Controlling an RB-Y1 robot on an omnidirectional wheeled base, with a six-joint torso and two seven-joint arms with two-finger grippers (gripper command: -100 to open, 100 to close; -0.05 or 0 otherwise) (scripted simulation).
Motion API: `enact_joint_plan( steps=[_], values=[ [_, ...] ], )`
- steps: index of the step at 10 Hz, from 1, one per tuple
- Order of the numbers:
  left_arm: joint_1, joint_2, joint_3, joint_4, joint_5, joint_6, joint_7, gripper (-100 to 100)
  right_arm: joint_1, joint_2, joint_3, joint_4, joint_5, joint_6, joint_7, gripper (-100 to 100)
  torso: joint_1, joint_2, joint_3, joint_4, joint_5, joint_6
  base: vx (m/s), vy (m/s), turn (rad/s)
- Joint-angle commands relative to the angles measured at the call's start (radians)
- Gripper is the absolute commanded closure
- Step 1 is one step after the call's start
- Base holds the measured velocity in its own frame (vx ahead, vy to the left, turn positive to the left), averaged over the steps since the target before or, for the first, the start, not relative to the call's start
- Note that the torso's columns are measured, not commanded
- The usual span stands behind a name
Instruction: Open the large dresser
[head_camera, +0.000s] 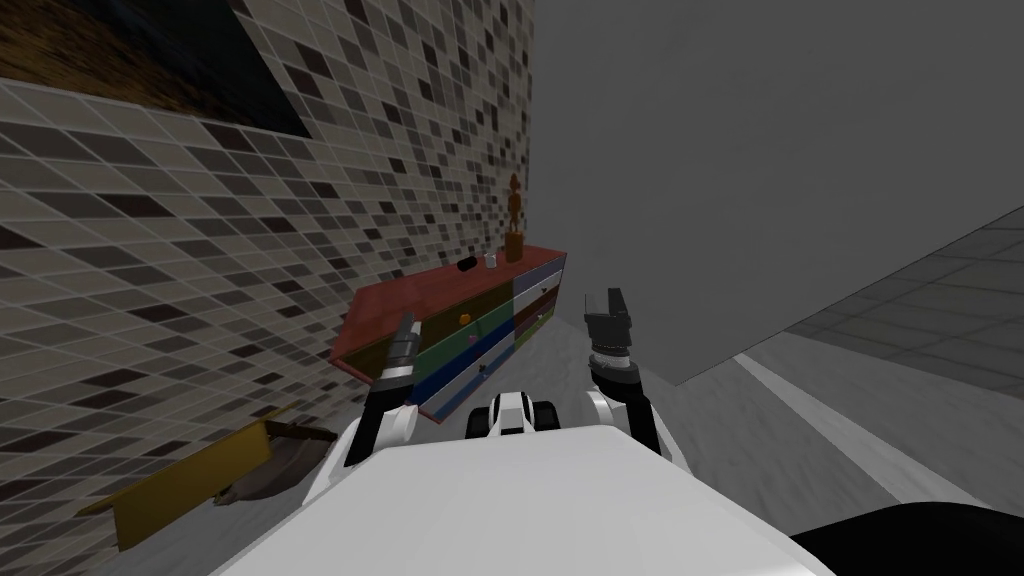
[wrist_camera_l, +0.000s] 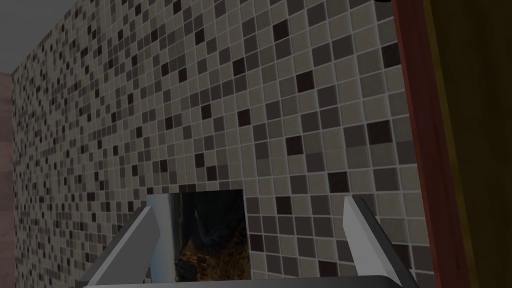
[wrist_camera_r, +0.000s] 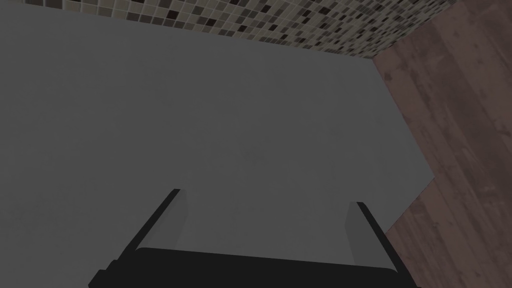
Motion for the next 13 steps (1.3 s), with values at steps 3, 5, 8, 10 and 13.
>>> enact_joint_plan(
  steps=[3,5,8,10,13],
  values=[
    [-0.020,0.011,0.025,0.093,0.015,-0.001,0.003,-100,0.000,0.000,0.000,0.000,0.000,0.000,0.000,0,0.000,-0.001,-0.001,0.000,0.000,0.000,0.072,-0.078,0.053],
    [-0.028,0.022,0.036,0.133,0.022,-0.001,0.004,-100,0.000,0.000,0.000,0.000,0.000,0.000,0.000,0,0.000,-0.001,0.000,0.000,0.000,0.000,0.073,-0.083,0.054],
    [-0.041,0.036,0.055,0.198,0.034,-0.001,0.006,-100,0.000,0.000,0.000,0.000,0.000,0.000,0.000,0,-0.001,-0.001,-0.001,0.000,0.000,0.000,0.086,-0.103,0.053],
    [-0.051,0.036,0.069,0.245,0.042,-0.001,0.007,-100,0.000,0.000,0.000,0.000,0.000,0.000,0.000,0,0.000,0.000,0.000,0.000,0.000,0.000,0.079,-0.106,0.059],
    [-0.065,0.018,0.090,0.318,0.055,-0.001,0.010,-100,0.000,0.000,0.000,0.000,0.000,0.000,0.000,0,0.000,0.000,0.000,0.000,0.000,0.000,0.080,-0.108,0.069]
  ],
)
